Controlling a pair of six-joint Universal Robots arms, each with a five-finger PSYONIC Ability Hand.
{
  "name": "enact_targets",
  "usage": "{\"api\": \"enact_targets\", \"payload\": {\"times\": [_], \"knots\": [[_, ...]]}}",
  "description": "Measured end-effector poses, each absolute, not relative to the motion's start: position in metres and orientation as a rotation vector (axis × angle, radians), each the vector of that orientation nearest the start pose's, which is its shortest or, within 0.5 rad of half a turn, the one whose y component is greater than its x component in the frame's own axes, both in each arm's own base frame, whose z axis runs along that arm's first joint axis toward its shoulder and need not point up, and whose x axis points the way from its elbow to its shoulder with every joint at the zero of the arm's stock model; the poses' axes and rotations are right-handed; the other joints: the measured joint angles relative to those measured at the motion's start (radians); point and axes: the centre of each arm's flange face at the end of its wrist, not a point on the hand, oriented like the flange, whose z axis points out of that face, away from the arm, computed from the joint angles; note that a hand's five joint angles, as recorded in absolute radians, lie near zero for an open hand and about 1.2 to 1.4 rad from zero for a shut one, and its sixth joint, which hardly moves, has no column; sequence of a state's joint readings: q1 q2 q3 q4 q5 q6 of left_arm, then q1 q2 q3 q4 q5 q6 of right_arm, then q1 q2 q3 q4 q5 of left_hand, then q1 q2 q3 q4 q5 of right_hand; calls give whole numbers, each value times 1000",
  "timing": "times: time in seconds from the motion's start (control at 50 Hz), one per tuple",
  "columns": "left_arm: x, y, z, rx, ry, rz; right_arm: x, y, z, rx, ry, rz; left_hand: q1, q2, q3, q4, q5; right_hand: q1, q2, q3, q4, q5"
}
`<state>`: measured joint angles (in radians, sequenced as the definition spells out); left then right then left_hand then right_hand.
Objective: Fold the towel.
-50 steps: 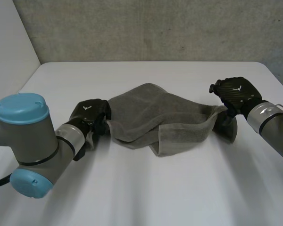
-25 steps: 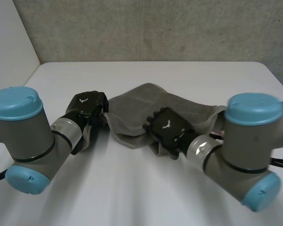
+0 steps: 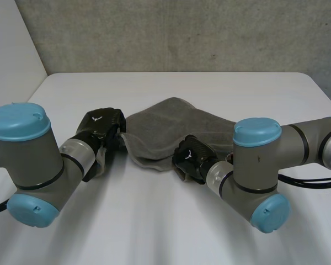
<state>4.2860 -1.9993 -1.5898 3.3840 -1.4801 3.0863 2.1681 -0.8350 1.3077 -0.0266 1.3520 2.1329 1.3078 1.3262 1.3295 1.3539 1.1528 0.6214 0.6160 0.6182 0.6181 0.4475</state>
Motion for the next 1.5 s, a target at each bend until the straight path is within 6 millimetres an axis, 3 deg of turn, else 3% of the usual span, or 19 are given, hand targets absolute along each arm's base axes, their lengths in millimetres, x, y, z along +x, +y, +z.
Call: {"api": "enact_targets", "payload": {"times": [0.24, 0.34, 0.44, 0.56, 0.66, 0.8, 0.88, 0.96, 1.1, 1.22, 1.3, 1.36, 1.42, 1.5], "knots": [[-276, -277, 179, 602, 2702, -2155, 346, -253, 117, -2022, 1745, -1737, 0, 0, 0, 0, 0, 352, 373, 385, 387, 383], [-272, -282, 179, 578, 2695, -2153, 337, -262, 130, -1986, 1774, -1782, 0, 0, 0, 0, 0, 689, 667, 684, 689, 691], [-266, -288, 181, 547, 2684, -2155, 327, -267, 144, -1961, 1801, -1819, 0, 0, 0, 0, 0, 699, 668, 702, 712, 700], [-255, -297, 186, 498, 2666, -2158, 310, -272, 175, -1881, 1845, -1903, 0, 0, 0, 0, 0, 699, 668, 705, 712, 701], [-248, -298, 195, 475, 2663, -2150, 295, -273, 213, -1735, 1890, -1981, 0, 0, 0, 0, 0, 700, 668, 707, 712, 701], [-239, -281, 230, 485, 2689, -2124, 267, -262, 285, -1510, 1946, -2024, 0, 0, 0, 0, 0, 700, 668, 709, 712, 701], [-236, -272, 249, 514, 2713, -2118, 255, -256, 308, -1475, 1996, -1983, 0, 0, 0, 0, 0, 701, 668, 709, 712, 701], [-236, -269, 261, 544, 2731, -2103, 249, -257, 310, -1490, 2055, -1902, 0, 0, 0, 0, 0, 703, 668, 709, 712, 701], [-241, -284, 253, 625, 2778, -1946, 252, -275, 277, -1625, 2159, -1709, 0, 0, 0, 4, 0, 704, 678, 709, 712, 701], [-248, -318, 226, 699, 2770, -1774, 263, -304, 250, -1724, 2200, -1673, 0, 2, 2, 4, 0, 704, 678, 709, 712, 701], [-258, -348, 221, 692, 2693, -1819, 279, -330, 254, -1717, 2150, -1823, 3, 3, 2, 4, 0, 704, 681, 709, 718, 701], [-268, -370, 238, 666, 2574, -1986, 293, -350, 276, -1639, 2043, -2062, 3, 4, 2, 4, 0, 704, 687, 710, 718, 701], [-283, -390, 281, 625, 2351, -2289, 305, -368, 321, -1446, 1847, -2403, 3, 4, 3, 4, 0, 704, 688, 710, 718, 701], [-297, -395, 371, 529, 1857, -2785, 306, -374, 401, -1045, 1481, -2814, 3, 4, 3, 4, 0, 704, 688, 712, 718, 701]]}}
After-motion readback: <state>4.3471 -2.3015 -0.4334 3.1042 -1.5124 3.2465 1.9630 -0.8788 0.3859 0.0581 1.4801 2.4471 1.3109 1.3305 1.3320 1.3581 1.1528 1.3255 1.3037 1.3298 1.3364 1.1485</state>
